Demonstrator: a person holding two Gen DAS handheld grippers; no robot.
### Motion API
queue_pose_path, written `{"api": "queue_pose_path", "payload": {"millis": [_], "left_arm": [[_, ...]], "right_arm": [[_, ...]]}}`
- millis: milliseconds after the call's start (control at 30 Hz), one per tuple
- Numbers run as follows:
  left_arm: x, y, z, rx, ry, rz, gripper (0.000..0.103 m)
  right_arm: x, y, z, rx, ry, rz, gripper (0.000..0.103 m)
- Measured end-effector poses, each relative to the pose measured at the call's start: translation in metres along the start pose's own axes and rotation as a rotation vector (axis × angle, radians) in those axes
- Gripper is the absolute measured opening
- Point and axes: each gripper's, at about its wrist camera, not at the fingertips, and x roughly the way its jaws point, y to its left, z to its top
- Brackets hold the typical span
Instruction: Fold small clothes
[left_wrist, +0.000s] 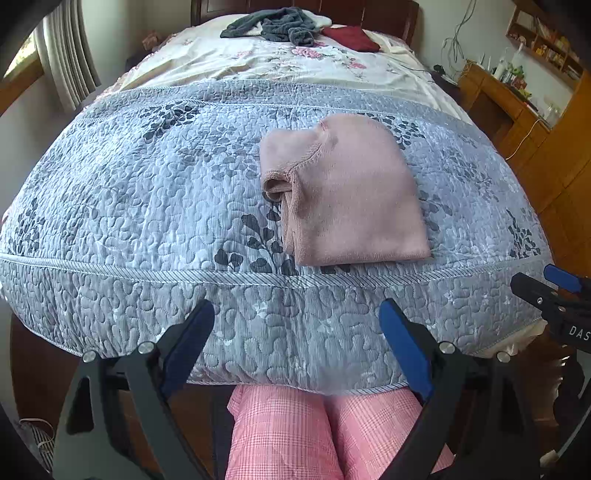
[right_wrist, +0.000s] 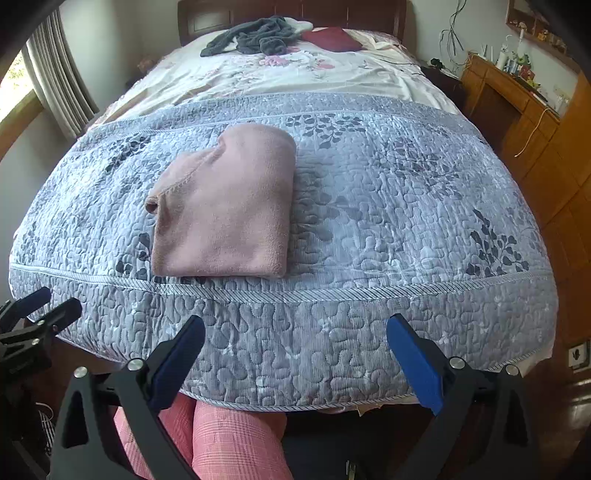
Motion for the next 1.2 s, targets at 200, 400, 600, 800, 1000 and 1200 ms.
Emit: {"api": "queue_pose_path", "payload": {"millis": [200,400,600,800,1000,1200], "left_arm": [[-0.01,-0.004,0.001,0.01,-0.01,0.021,0.091],[-0.016,-0.008,0.002,0.017,-0.023,0.033,0.091],[-0.014,-0.014,0.001,0.032,-0.017,0.044,0.091],[-0.009,-0.018,0.001,0.035,-0.008,0.051,0.091],[-0.005,-0.021,0.002,0.039,-0.005,0.059,0.091],[-0.003,-0.022,0.003,0.038,-0.001,0.059,0.091]], "right_arm": [[-0.006,-0.002,0.004,0.002,-0.004,-0.017,0.099],[-0.009,0.0,0.005,-0.001,-0.01,-0.017,0.099],[-0.011,0.0,0.005,-0.004,-0.008,-0.02,0.099],[-0.009,0.0,0.005,0.001,-0.004,-0.018,0.099],[-0.003,-0.003,0.006,0.004,0.005,-0.017,0.099],[-0.001,-0.004,0.007,0.006,0.007,-0.019,0.099]]}}
